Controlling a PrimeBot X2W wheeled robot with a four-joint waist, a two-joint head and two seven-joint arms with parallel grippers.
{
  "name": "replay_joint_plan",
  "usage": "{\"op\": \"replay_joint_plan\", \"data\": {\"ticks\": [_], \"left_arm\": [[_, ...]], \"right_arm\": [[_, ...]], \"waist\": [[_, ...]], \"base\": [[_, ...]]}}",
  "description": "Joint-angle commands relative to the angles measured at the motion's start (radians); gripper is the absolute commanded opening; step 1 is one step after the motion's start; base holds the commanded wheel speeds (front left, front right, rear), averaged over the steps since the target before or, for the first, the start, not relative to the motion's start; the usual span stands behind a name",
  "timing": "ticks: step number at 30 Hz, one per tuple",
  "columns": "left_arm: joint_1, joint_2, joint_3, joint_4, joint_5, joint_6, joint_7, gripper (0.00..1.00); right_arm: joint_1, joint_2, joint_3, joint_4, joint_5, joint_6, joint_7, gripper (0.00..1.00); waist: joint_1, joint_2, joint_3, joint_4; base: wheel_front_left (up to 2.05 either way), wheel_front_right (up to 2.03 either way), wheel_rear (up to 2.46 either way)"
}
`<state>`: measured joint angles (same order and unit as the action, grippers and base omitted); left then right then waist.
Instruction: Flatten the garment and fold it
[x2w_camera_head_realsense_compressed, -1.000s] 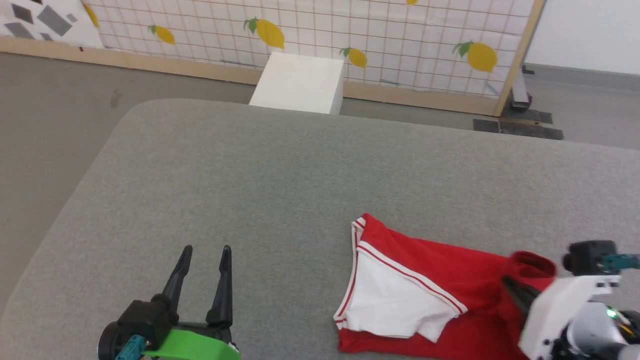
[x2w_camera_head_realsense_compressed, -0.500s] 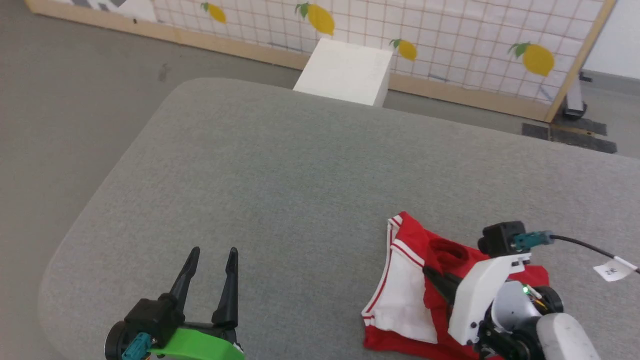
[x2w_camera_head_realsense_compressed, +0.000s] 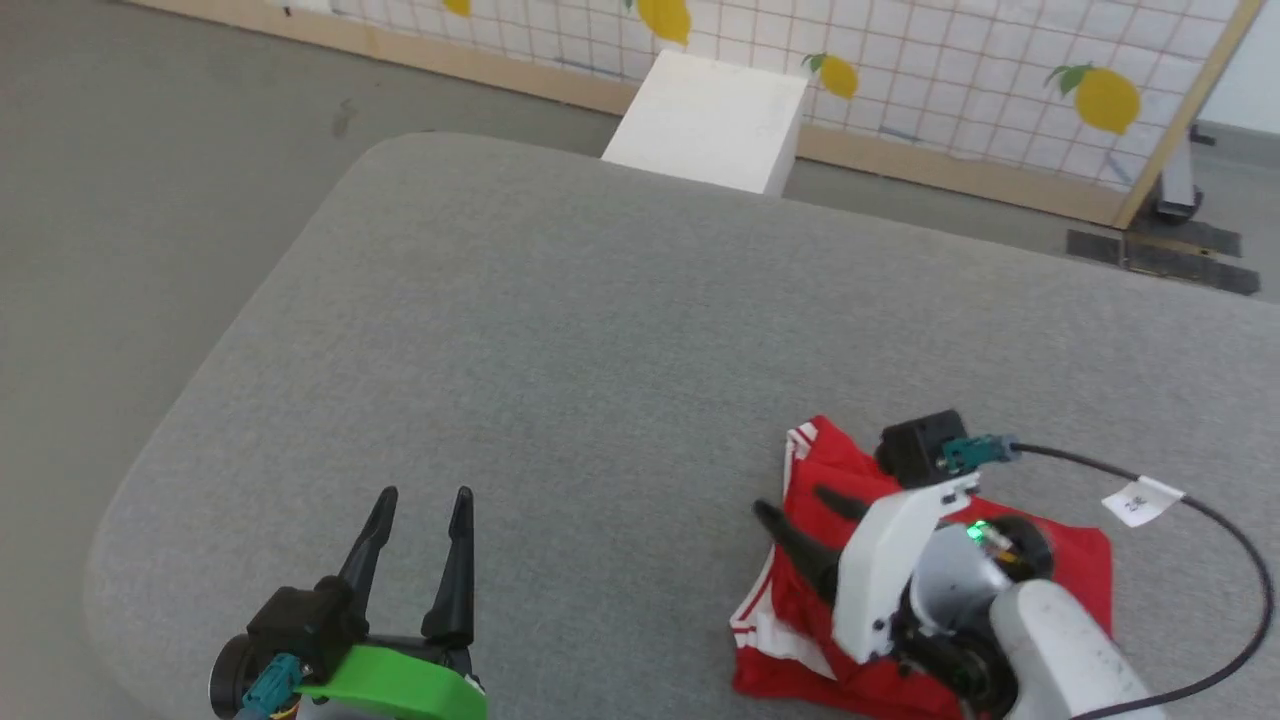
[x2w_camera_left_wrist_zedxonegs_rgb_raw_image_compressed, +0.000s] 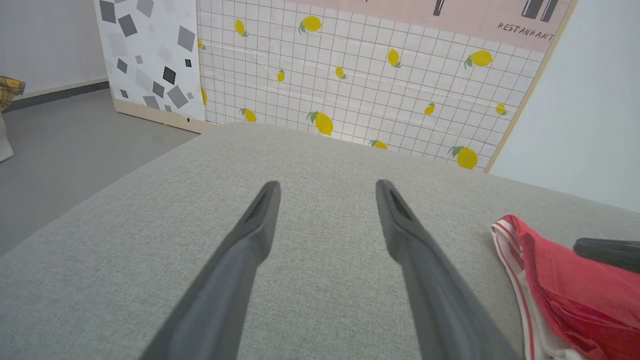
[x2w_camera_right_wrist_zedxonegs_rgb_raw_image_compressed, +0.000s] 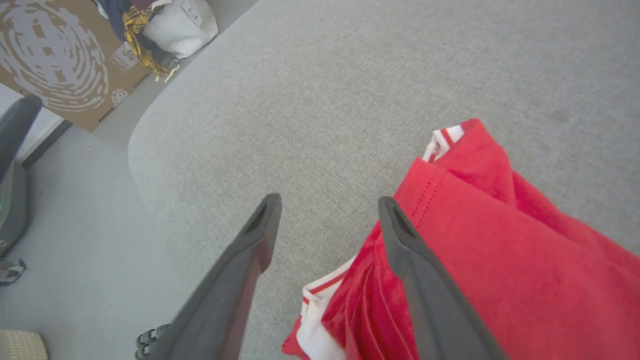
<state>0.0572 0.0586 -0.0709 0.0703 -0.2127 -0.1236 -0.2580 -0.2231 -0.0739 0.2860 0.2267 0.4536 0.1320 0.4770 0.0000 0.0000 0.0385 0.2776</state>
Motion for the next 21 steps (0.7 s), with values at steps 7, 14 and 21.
{"op": "replay_joint_plan", "data": {"ticks": [7,14,21], "left_arm": [[-0.010,-0.006,0.011,-0.001,-0.003,-0.007,-0.004,1.00],[-0.002,-0.007,0.019,-0.010,0.000,-0.007,-0.004,1.00],[0.001,-0.007,0.013,-0.009,0.001,-0.007,-0.004,1.00]], "right_arm": [[-0.069,-0.168,0.011,-0.011,-0.110,-0.001,-0.211,1.00],[-0.046,-0.265,-0.140,-0.024,-0.263,-0.001,-0.436,1.00],[0.076,-0.236,-0.347,-0.108,-0.345,-0.001,-0.575,1.00]], "waist": [[0.0000,0.0000,-0.049,-0.091],[0.0000,0.0000,-0.058,-0.161],[0.0000,0.0000,-0.051,-0.204]], "base": [[0.00,0.00,0.00],[0.00,0.00,0.00],[0.00,0.00,0.00]]}}
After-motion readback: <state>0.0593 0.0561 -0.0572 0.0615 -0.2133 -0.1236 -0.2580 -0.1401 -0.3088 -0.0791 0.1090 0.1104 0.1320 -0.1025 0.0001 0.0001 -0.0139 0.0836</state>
